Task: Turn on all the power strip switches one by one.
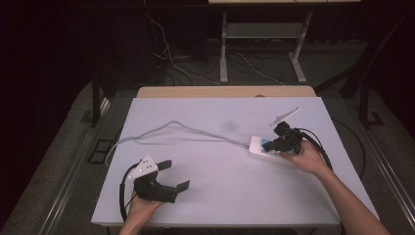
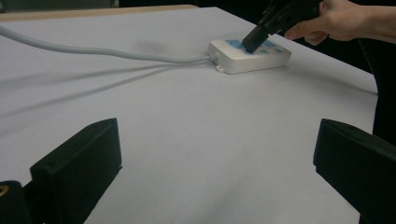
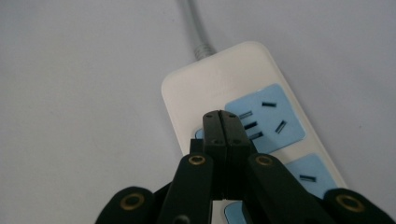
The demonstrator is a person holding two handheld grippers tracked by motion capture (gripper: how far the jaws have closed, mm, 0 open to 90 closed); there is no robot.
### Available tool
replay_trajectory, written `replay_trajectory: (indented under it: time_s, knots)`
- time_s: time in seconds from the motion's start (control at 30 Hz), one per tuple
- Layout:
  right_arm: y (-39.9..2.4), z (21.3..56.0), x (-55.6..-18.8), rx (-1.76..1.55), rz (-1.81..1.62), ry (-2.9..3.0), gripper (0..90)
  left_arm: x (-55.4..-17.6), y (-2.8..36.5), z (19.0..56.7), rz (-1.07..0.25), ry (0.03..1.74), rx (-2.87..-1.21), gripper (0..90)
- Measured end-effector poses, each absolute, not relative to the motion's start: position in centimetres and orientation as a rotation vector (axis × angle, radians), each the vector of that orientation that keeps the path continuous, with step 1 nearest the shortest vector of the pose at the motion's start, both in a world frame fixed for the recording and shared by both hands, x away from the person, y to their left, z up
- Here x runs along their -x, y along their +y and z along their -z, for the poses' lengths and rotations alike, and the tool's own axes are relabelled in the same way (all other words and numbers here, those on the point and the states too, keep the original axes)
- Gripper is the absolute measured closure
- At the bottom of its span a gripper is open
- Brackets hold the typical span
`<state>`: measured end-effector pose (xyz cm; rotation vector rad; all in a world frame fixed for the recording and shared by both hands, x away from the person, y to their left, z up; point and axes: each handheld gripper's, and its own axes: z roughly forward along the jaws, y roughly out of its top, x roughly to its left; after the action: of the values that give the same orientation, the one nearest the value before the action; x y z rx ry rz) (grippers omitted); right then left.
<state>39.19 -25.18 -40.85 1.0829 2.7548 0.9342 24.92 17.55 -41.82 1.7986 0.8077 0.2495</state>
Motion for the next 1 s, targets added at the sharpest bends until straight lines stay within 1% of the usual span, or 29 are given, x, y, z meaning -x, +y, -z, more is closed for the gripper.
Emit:
replay_trajectory:
  time_s: [0.13,0.4,0.5,0.6,0.73,0.9,1.0]
  knots:
    - [-25.5,40.7,-39.2,-1.094,-0.977,2.743,90.0,-24.9,17.7,41.8,-0.254,0.809,-1.794,0.0]
    - [-26.8,39.2,-38.6,-1.123,-1.043,2.685,89.8,-24.8,17.5,41.8,-0.252,0.807,-1.798,0.0]
    - [-27.4,38.8,-38.2,-1.148,-1.068,2.662,86.7,-24.8,17.5,41.8,-0.254,0.806,-1.796,0.0]
    - [-27.9,38.5,-37.7,-1.179,-1.103,2.637,78.1,-24.8,17.6,41.8,-0.253,0.809,-1.794,0.0]
    - [-28.5,38.6,-36.8,-1.213,-1.140,2.584,64.2,-24.8,17.5,41.8,-0.253,0.810,-1.793,0.0]
    - [-29.2,38.5,-35.7,-1.265,-1.161,2.518,39.3,-24.7,17.5,41.8,-0.253,0.813,-1.791,0.0]
    - [-29.5,38.2,-34.9,-1.297,-1.177,2.456,19.0,-24.7,17.5,41.8,-0.253,0.813,-1.790,0.0]
